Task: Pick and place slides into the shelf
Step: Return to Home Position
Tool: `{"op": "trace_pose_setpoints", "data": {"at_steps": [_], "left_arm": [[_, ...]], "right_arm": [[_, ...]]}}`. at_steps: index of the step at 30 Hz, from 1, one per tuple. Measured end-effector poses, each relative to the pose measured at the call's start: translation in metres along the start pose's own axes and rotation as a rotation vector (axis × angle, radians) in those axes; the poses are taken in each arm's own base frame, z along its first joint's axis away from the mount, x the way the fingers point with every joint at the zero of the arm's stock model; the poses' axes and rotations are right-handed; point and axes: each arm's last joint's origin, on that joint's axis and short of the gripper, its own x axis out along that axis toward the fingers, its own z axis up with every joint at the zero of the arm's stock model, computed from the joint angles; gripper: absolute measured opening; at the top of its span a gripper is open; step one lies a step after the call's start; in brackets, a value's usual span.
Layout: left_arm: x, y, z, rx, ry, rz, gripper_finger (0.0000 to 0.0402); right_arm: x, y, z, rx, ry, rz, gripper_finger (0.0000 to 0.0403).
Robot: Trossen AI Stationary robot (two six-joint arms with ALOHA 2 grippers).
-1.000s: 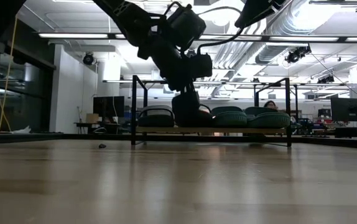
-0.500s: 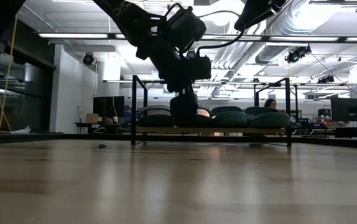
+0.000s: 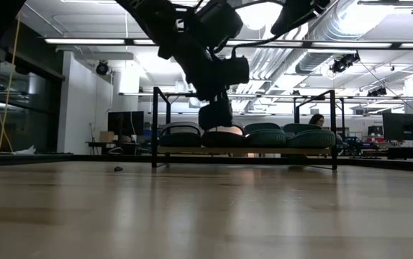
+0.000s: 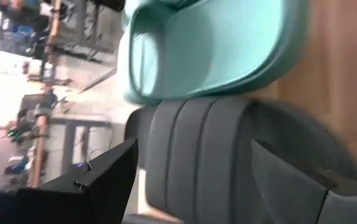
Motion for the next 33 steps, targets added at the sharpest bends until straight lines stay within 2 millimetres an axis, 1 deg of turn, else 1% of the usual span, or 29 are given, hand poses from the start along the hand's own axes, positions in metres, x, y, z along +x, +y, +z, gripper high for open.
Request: {"op": "trace_pose_setpoints", "data": {"at_steps": [4, 9, 13, 17, 22, 26, 30, 31, 33], "left_arm": [[-0.013, 0.007, 0.007, -0.042, -0.059, -0.052, 0.0294], [-0.041, 0.027, 0.012, -0.120, -0.124, -0.080, 0.0294], [-0.068, 0.047, 0.008, -0.166, -0.155, -0.134, 0.0294], [-0.097, 0.066, -0.001, -0.215, -0.176, -0.205, 0.0294], [-0.127, 0.084, -0.014, -0.260, -0.274, -0.343, 0.0294], [-0.144, 0.091, -0.024, -0.295, -0.331, -0.459, 0.0294], [-0.155, 0.091, -0.036, -0.289, -0.316, -0.523, 0.0294], [-0.158, 0.088, -0.039, -0.274, -0.322, -0.545, 0.0294], [-0.160, 0.082, -0.044, -0.255, -0.329, -0.577, 0.0294]], "right_arm": [[0.000, 0.000, 0.000, -0.014, -0.002, 0.000, 0.0190], [-0.001, 0.001, 0.000, -0.042, -0.007, 0.006, 0.0190], [-0.004, 0.007, 0.004, -0.075, -0.053, 0.030, 0.0190], [-0.011, 0.015, 0.008, -0.121, -0.112, 0.067, 0.0190], [-0.017, 0.022, 0.008, -0.258, -0.147, 0.104, 0.0190], [-0.020, 0.023, 0.009, -0.272, -0.163, 0.051, 0.0190], [-0.018, 0.018, 0.009, -0.386, -0.151, -0.064, 0.0190], [-0.018, 0.017, 0.009, -0.388, -0.147, -0.088, 0.0190], [-0.018, 0.015, 0.010, -0.296, -0.155, -0.147, 0.0190]]}}
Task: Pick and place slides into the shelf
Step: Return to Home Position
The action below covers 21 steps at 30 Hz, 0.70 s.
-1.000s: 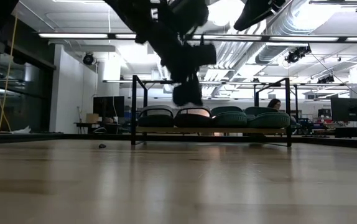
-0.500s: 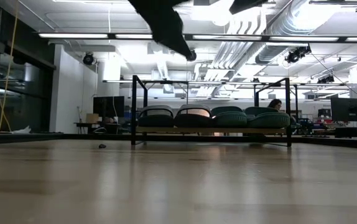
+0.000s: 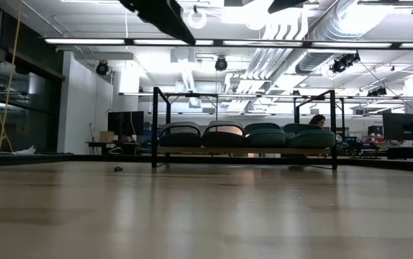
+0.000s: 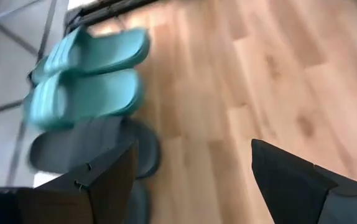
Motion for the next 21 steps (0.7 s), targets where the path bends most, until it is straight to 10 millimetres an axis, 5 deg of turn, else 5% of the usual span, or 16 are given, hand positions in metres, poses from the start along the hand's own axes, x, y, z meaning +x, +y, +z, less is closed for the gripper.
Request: {"op": "trace_pose_setpoints", "data": {"at_steps": [3, 11, 21], "left_arm": [[-0.005, -0.008, -0.006, -0.012, -0.089, -0.033, 0.0294], [-0.022, -0.020, -0.045, -0.057, -0.336, 0.014, 0.0294], [-0.042, -0.029, -0.090, -0.134, -0.436, 0.124, 0.0294]], "right_arm": [[-0.003, -0.006, 0.000, 0.062, -0.009, 0.002, 0.0190], [-0.032, -0.030, -0.004, 0.168, -0.389, 0.522, 0.0190], [-0.053, -0.053, -0.099, 0.382, -0.596, 0.477, 0.0190]]}}
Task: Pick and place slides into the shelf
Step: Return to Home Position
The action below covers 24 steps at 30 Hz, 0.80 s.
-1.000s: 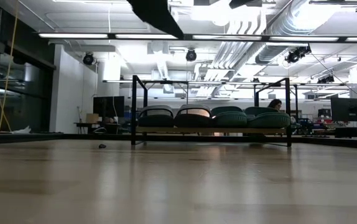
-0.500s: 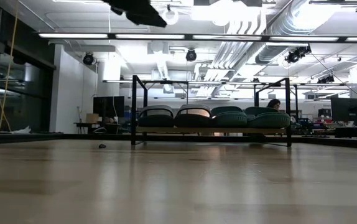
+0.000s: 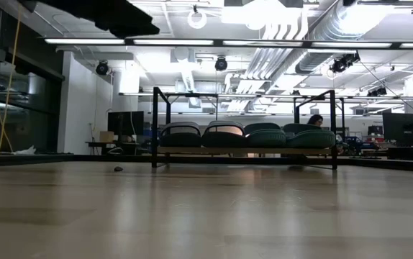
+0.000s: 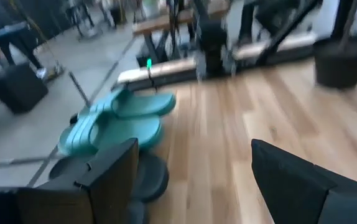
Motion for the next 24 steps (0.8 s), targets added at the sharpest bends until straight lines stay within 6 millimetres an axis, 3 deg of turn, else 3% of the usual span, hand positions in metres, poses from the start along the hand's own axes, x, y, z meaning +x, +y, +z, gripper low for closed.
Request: {"op": "trace_pose_setpoints", "data": {"at_steps": [7, 12, 19, 24], "left_arm": [[-0.012, -0.003, -0.023, -0.069, -0.211, 0.054, 0.0294], [-0.013, -0.009, -0.048, -0.097, -0.249, 0.074, 0.0294], [-0.017, -0.016, -0.080, -0.171, -0.303, 0.083, 0.0294], [-0.020, -0.020, -0.102, -0.195, -0.279, 0.075, 0.0294]], "right_arm": [[-0.030, 0.001, -0.060, 0.092, -0.201, 0.018, 0.0190], [-0.035, 0.005, -0.090, 0.138, -0.289, 0.038, 0.0190], [-0.035, 0.012, -0.123, 0.187, -0.376, 0.073, 0.0190], [-0.035, 0.014, -0.129, 0.204, -0.375, 0.118, 0.0190]]}}
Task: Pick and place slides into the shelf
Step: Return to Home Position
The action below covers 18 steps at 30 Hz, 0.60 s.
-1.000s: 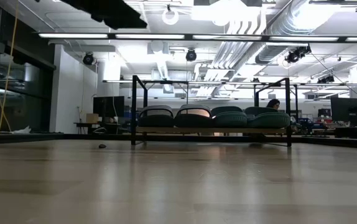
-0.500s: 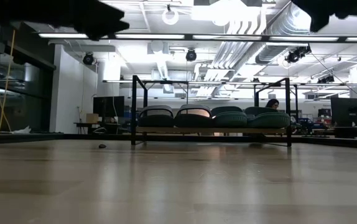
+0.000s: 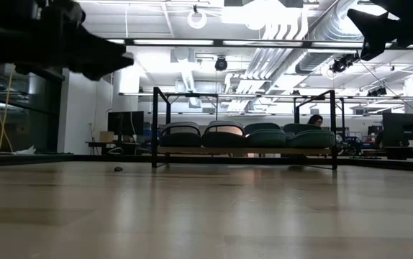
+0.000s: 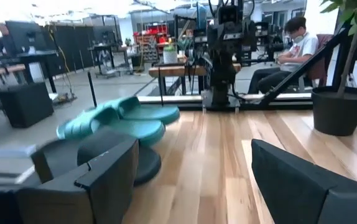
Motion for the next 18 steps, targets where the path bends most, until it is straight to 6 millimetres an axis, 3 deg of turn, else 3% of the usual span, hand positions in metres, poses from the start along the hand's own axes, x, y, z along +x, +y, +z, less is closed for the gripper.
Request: {"op": "trace_pose_setpoints", "data": {"at_steps": [8, 18], "left_arm": [[-0.011, 0.000, -0.021, -0.024, 0.048, 0.005, 0.0294], [-0.022, 0.004, -0.021, -0.007, 0.089, 0.038, 0.0294]], "right_arm": [[0.000, 0.000, 0.000, 0.000, 0.000, 0.003, 0.0190], [0.000, 0.000, -0.002, 0.005, 0.016, 0.003, 0.0190]]}}
